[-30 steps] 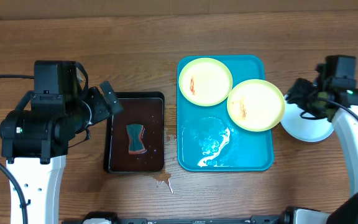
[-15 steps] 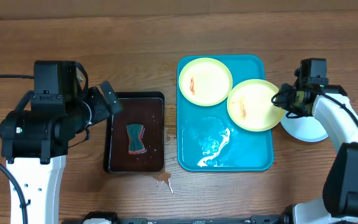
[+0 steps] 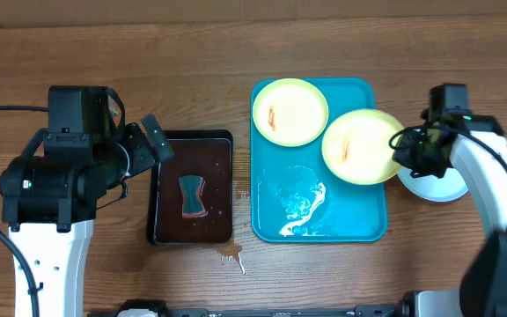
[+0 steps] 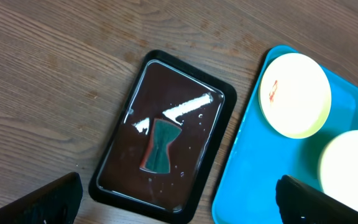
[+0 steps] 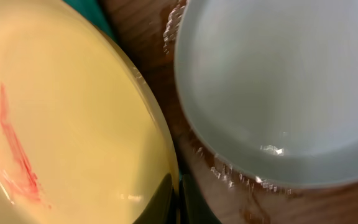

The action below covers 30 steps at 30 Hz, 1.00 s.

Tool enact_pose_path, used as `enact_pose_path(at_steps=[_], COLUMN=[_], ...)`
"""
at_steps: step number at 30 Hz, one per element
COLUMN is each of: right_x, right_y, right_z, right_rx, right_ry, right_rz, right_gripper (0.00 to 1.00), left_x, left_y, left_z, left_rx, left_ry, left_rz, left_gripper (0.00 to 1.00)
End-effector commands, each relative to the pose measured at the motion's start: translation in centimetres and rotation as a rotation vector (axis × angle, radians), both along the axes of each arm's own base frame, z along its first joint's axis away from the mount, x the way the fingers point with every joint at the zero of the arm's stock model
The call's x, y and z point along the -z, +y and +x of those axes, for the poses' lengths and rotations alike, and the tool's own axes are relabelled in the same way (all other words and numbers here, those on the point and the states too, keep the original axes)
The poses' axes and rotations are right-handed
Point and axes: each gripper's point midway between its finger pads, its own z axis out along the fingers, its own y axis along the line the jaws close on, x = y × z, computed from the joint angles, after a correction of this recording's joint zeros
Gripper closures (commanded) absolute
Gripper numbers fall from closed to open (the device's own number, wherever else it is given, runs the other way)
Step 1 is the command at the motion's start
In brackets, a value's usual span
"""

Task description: Clean dirty plates on tray and stack at the side

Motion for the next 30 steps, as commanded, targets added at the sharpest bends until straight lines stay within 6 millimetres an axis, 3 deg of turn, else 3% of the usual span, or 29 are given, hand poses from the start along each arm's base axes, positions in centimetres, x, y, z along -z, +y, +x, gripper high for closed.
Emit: enact_pose_path(at_steps=[1,5,13,15,17,18,19,22,30], right_x=[-4.1,-2.1,5.0,5.9,6.4,6.4,6.3,5.5,0.1], right_y=[2.3,5.5,12.2,12.5,11.5,11.0,10.8,11.0,11.3], right_z=[-0.5,-3.5,-5.3,-5.2,-5.0,-4.9,-4.6,-4.3,-3.4], right_rx=[-0.033,-0.151,-0.361,-0.363,-0.283,-0.247,-0.239,-0.274,-0.34], right_ry=[-0.081,0.03,-0.006,-0.03,-0.033,-0.033,-0.04,-0.047,-0.114], right_rz=[0.09,0.094,0.096,0.078,0.021,-0.001,-0.004,-0.003,-0.011], right_gripper=[0.96,0.96,0.96,0.96,0.96,0.95,0.84,0.68,0.63], left_x=[-1.0,-1.0,-0.7,-0.1,0.5,0.9,1.9,3.5,10.6], left_y=[0.1,0.1,-2.0,-2.7,-3.3,-3.6,-4.4,-5.2,-6.1], left_z=[0.0,0.0,-0.3,-0.6,-0.6,-0.6,-0.6,-0.7,-0.2], left_rx=[0.002,0.002,0.066,0.087,0.128,0.158,0.211,0.247,0.262], left_ry=[-0.034,-0.034,-0.005,0.024,0.045,0.058,0.09,0.141,0.322], left_rz=[0.003,0.002,-0.102,-0.125,-0.117,-0.105,-0.089,-0.057,0.065], left_gripper=[0.0,0.0,0.0,0.0,0.0,0.01,0.06,0.09,0.22])
